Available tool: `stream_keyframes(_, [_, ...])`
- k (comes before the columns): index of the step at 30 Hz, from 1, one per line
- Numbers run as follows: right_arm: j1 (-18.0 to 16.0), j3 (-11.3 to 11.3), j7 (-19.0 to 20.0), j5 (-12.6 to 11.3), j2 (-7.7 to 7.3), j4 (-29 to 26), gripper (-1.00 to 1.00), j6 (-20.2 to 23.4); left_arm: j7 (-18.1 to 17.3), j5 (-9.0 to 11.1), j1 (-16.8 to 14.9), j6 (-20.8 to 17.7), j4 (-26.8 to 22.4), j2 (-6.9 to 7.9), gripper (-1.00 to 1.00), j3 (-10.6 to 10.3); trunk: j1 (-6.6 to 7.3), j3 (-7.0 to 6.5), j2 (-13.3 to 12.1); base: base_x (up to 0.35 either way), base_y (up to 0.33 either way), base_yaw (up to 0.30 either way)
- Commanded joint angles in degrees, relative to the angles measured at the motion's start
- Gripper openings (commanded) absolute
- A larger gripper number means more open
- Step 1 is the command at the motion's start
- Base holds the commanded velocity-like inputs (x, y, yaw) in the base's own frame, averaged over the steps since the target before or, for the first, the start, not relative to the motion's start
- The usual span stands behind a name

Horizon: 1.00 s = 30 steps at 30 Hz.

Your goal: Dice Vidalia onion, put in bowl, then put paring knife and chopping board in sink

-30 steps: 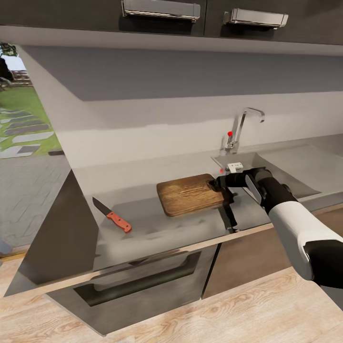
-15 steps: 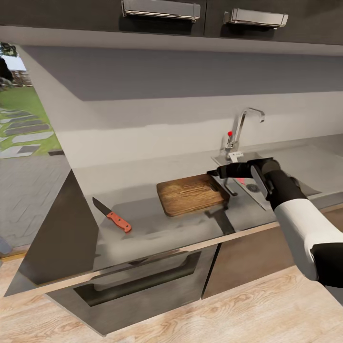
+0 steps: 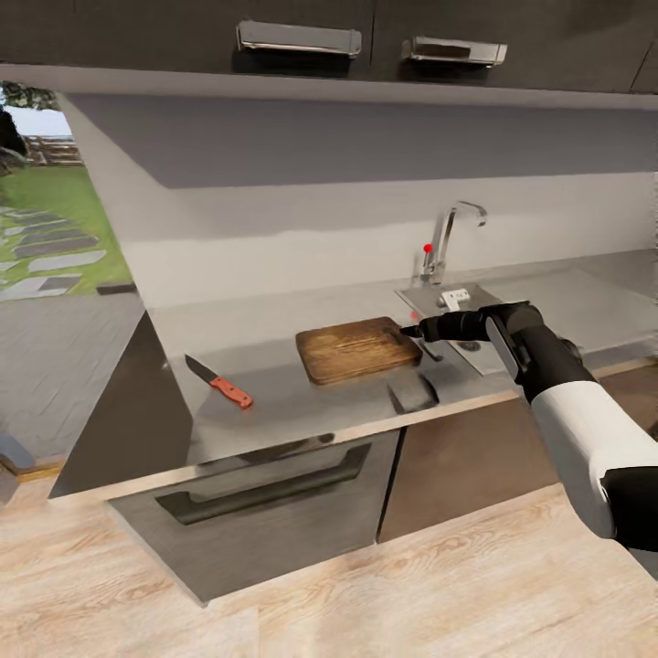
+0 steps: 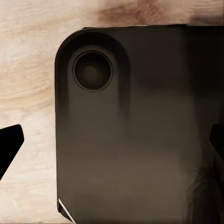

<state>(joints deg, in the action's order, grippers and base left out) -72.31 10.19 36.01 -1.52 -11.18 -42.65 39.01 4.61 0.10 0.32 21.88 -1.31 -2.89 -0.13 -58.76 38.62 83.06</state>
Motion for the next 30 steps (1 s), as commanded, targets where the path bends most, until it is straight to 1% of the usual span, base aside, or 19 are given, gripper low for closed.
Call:
stream_keyframes(1, [0.0,0.2,0.0,-0.2,-0.07,-0.1,1.0,0.3,0.2,0.0,0.0,0.1,-0.1,-0.01,1.0,0.0,0.03,0.04,0.0,-0.283,-0.171,0.0])
stream_keyframes(7, [0.0,0.2,0.0,-0.2,0.08,-0.1,1.0,0.3,0.2,0.0,0.0,0.1,-0.1,-0.01,1.0,0.0,0.03,0.04,0.0,-0.105,-0.28,0.0])
stream_keyframes(25, [0.0,0.3,-0.1,-0.1,0.2,0.1,1.0,0.3,0.2,0.0,0.0,0.1,-0.1,-0.06,1.0,0.0,0.03,0.04,0.0,-0.007,-0.317,0.0])
stream_keyframes(30, [0.0,0.3,-0.1,-0.1,0.26,0.1,1.0,0.3,0.2,0.0,0.0,0.1,-0.1,-0.12,1.0,0.0,0.03,0.04,0.0,-0.145,-0.3,0.0])
